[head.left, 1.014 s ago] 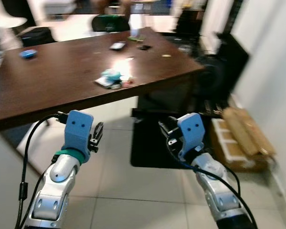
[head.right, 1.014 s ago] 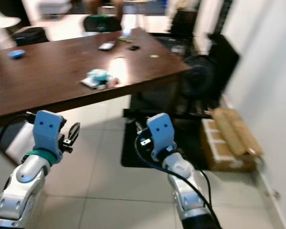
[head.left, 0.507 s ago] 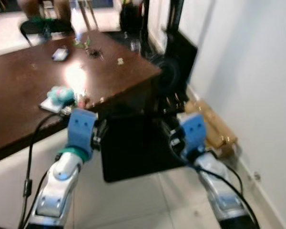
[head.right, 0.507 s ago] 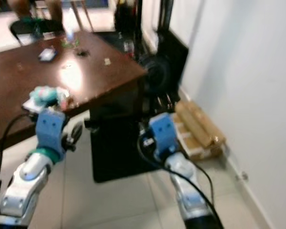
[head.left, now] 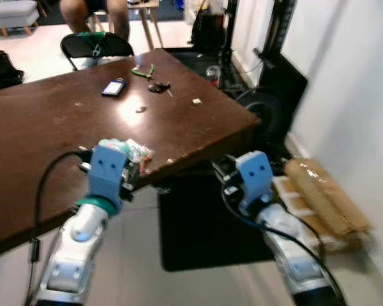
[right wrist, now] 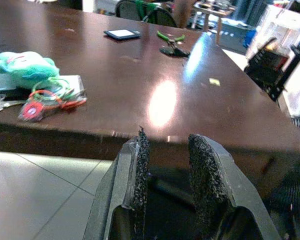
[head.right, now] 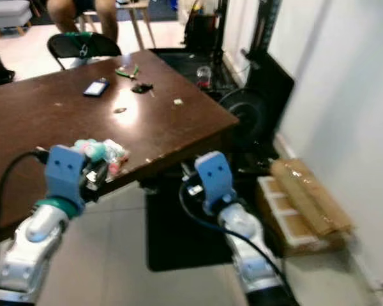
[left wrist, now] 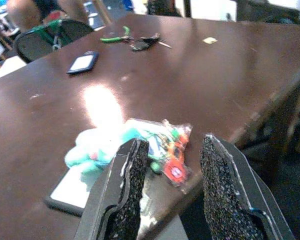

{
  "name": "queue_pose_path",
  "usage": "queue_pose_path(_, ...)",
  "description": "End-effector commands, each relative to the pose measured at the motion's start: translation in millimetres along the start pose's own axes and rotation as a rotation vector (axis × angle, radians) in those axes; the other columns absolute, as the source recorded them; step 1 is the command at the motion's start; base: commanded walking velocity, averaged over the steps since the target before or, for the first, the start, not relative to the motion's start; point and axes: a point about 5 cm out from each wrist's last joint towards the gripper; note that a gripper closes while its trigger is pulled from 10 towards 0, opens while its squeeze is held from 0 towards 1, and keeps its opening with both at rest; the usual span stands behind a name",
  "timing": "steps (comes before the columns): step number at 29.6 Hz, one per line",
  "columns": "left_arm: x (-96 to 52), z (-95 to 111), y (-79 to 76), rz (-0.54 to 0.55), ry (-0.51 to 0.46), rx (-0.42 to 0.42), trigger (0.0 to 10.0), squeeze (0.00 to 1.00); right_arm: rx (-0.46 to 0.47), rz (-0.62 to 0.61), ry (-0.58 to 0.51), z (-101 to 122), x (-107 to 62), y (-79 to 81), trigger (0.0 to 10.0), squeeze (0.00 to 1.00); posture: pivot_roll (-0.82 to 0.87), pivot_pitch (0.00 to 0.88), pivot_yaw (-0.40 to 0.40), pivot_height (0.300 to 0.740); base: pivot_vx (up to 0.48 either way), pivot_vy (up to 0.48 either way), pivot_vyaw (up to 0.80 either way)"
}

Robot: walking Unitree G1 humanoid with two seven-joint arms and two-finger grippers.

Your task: Hang keys on a hook

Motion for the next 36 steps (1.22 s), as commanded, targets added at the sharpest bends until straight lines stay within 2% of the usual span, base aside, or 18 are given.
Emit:
queue_pose_path(1, -2.9, -4.7, 5.7, 0.022, 0.020, 0.013, 10.0, 0.00, 0.024, 0.004, -0.008, 2.2, 1.5, 4.1, 10.0, 0.00, -0.13, 0.027, 0.114, 0.740, 0.480, 0.000, 0.00)
queue_pose_path(16, -3.1, -4.7, 5.9, 0.024, 0.022, 0.012, 10.0, 0.00, 0.040, 0.000, -0.014, 2.2, 1.2, 3.5, 10.0, 0.00, -0.13, 0.030, 0.116, 0.740, 0.463, 0.000, 0.00)
queue_pose_path(22, -2.8, -4.9, 6.9, 0.032, 0.027, 0.004, 10.0, 0.00, 0.045, -0.002, -0.014, 2.2, 1.4, 3.6, 10.0, 0.00, -0.12, 0.030, 0.117, 0.740, 0.057, 0.000, 0.00)
queue_pose_path(23, -3.2, -4.1, 4.2, -0.016, 0.030, 0.009, 10.0, 0.00, 0.046, -0.003, -0.016, 2.4, 1.7, 3.3, 10.0, 0.00, -0.12, 0.029, 0.118, 0.740, 0.000, 0.000, 0.00)
queue_pose_path(24, -3.2, -4.1, 4.2, -0.016, 0.030, 0.009, 10.0, 0.00, 0.046, -0.003, -0.016, 2.4, 1.7, 3.3, 10.0, 0.00, -0.12, 0.029, 0.118, 0.740, 0.000, 0.000, 0.00)
queue_pose_path(25, -4.7, -4.0, 0.3, -0.080, 0.035, 0.042, 10.0, 0.00, 0.046, 0.001, -0.012, 2.1, 2.0, 3.4, 10.0, 0.00, -0.12, 0.028, 0.118, 0.740, 0.000, 0.000, 0.00)
queue_pose_path(27, -4.7, -4.0, 0.3, -0.080, 0.035, 0.042, 10.0, 0.00, 0.046, 0.001, -0.012, 2.1, 2.0, 3.4, 10.0, 0.00, -0.12, 0.028, 0.118, 0.740, 0.000, 0.000, 0.00)
queue_pose_path(29, -11.0, -5.7, -8.3, -0.212, 0.060, 0.078, 10.0, 0.00, 0.018, 0.055, 0.001, 2.0, 4.3, 6.1, 10.0, 0.00, -0.11, 0.022, 0.118, 0.740, 0.000, 0.000, 0.00)
queue_pose_path(31, -11.0, -5.7, -8.3, -0.212, 0.060, 0.078, 10.0, 0.00, 0.018, 0.055, 0.001, 2.0, 4.3, 6.1, 10.0, 0.00, -0.11, 0.022, 0.118, 0.740, 0.000, 0.000, 0.00)
queue_pose_path(32, -14.4, -5.9, -12.2, -0.253, 0.065, 0.071, 10.0, 0.00, -0.018, 0.110, 0.006, 2.8, 5.9, 9.0, 10.0, 0.00, -0.10, 0.017, 0.104, 0.740, 0.000, 0.000, 0.00)
queue_pose_path(33, -14.4, -5.9, -12.2, -0.253, 0.065, 0.071, 10.0, 0.00, -0.018, 0.110, 0.006, 2.8, 5.9, 9.0, 10.0, 0.00, -0.10, 0.017, 0.104, 0.740, 0.000, 0.000, 0.00)
queue_pose_path(34, -16.3, -5.6, -15.8, -0.263, 0.063, 0.042, 10.0, 0.00, -0.057, 0.161, 0.003, 4.9, 7.6, 10.7, 10.0, 0.00, -0.10, 0.016, 0.084, 0.740, 0.000, 0.000, 0.00)
queue_pose_path(36, -16.3, -5.6, -15.8, -0.263, 0.063, 0.042, 10.0, 0.00, -0.057, 0.161, 0.003, 4.9, 7.6, 10.7, 10.0, 0.00, -0.10, 0.016, 0.084, 0.740, 0.000, 0.000, 0.00)
Point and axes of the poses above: a point about 5 cm out from each wrist's last joint towards the gripper, its own x axis pointing out of the wrist towards the gripper, its own z axis along the axis of the wrist's last joint, y = z × x, and after that the axes turned 11 degrees about -x, right-handed
